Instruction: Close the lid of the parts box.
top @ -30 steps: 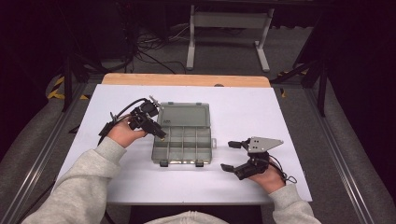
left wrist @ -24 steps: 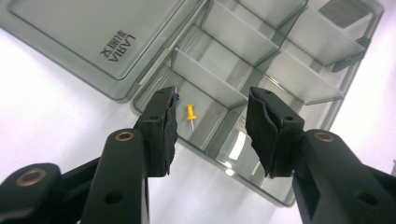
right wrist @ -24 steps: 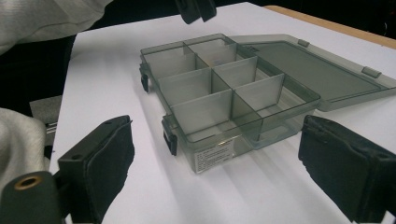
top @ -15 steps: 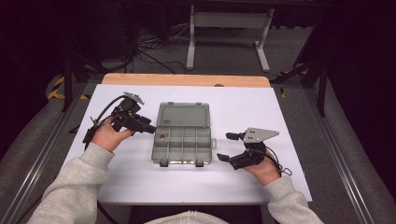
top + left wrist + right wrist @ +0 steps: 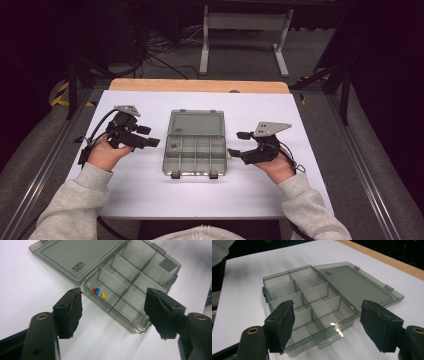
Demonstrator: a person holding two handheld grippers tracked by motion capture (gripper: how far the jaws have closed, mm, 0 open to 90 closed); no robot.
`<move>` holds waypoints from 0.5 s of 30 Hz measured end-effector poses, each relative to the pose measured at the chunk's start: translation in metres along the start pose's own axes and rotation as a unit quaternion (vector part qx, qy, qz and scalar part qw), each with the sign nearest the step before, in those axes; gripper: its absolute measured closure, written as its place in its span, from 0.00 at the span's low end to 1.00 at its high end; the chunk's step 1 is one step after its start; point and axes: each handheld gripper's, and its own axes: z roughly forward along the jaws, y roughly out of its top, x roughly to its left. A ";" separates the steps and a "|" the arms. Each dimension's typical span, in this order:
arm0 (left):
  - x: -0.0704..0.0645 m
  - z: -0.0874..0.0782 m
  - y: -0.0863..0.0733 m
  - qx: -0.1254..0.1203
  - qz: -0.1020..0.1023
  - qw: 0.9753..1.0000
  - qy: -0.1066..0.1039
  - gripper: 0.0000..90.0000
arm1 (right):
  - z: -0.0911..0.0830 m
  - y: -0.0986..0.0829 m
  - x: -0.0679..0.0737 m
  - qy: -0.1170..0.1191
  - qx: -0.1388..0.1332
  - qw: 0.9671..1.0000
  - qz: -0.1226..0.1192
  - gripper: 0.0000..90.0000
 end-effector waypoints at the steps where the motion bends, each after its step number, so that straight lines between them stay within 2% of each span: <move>1: 0.000 0.000 0.000 0.000 0.000 1.000 0.000 0.32 | 0.000 0.000 0.000 0.000 0.000 1.000 0.000 0.31; 10: 0.008 0.001 -0.006 -0.002 -0.019 1.000 0.008 0.24 | 0.010 0.015 -0.012 -0.007 0.010 1.000 -0.009 0.30; 15: 0.012 0.004 -0.006 -0.005 -0.020 1.000 0.009 0.19 | 0.015 0.020 -0.020 -0.014 0.013 1.000 -0.007 0.30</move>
